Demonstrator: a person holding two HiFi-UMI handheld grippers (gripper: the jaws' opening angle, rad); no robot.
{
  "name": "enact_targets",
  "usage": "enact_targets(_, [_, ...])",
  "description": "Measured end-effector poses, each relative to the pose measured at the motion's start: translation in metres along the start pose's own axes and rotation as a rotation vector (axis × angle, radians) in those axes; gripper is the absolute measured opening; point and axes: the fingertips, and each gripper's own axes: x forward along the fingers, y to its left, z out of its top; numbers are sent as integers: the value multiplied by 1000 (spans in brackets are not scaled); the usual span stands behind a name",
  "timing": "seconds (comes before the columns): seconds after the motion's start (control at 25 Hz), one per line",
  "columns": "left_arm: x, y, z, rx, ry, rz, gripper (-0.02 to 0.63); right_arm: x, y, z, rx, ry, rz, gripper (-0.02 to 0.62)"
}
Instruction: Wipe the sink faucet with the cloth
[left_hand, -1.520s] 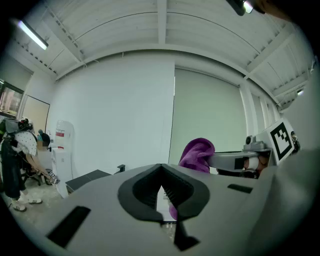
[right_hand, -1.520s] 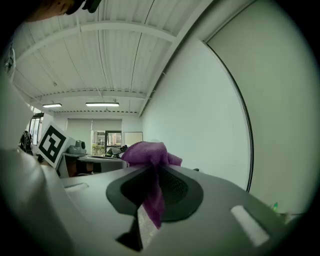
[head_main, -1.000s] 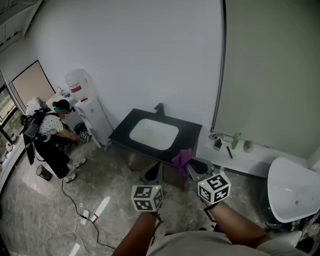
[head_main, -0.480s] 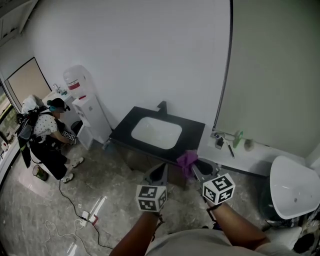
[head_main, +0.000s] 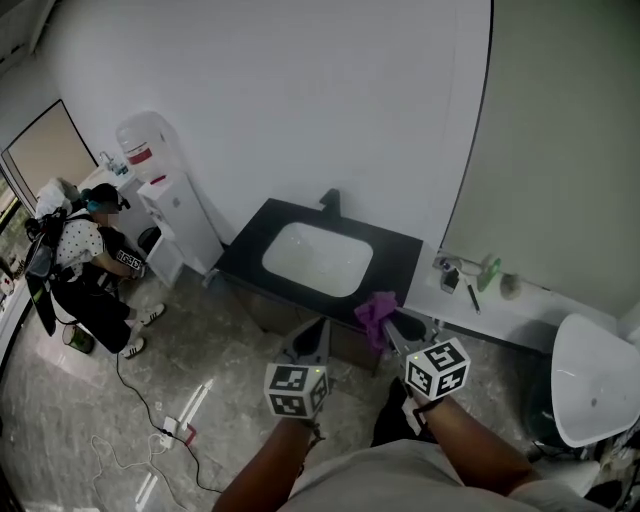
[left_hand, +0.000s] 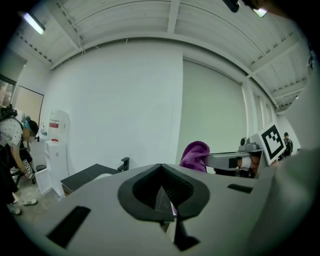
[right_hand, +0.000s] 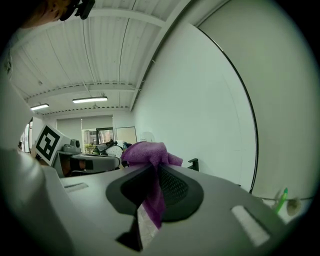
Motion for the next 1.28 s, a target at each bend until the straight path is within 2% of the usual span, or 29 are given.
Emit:
enact_targets(0.16, [73, 27, 0, -1, 8, 22, 6, 64, -50, -2, 6, 6, 41, 41])
enact_targets(0.36, [194, 57, 13, -10, 24, 69, 6, 152, -141, 9, 5, 44, 112, 41])
enact_targets(0.64, [327, 107, 32, -63, 49, 122, 6, 272, -237, 27, -37, 124, 203, 41])
enact_targets(0.88, [389, 152, 16, -102, 79, 121, 6, 366, -273, -1, -38, 180, 226, 41])
enact_targets(1.12, [438, 196, 7, -124, 116, 109, 6, 489, -323, -8, -50, 193, 171, 41])
enact_targets(1.28, [455, 220, 1, -156, 134, 100, 6, 571, -346, -32, -77, 236, 154, 41])
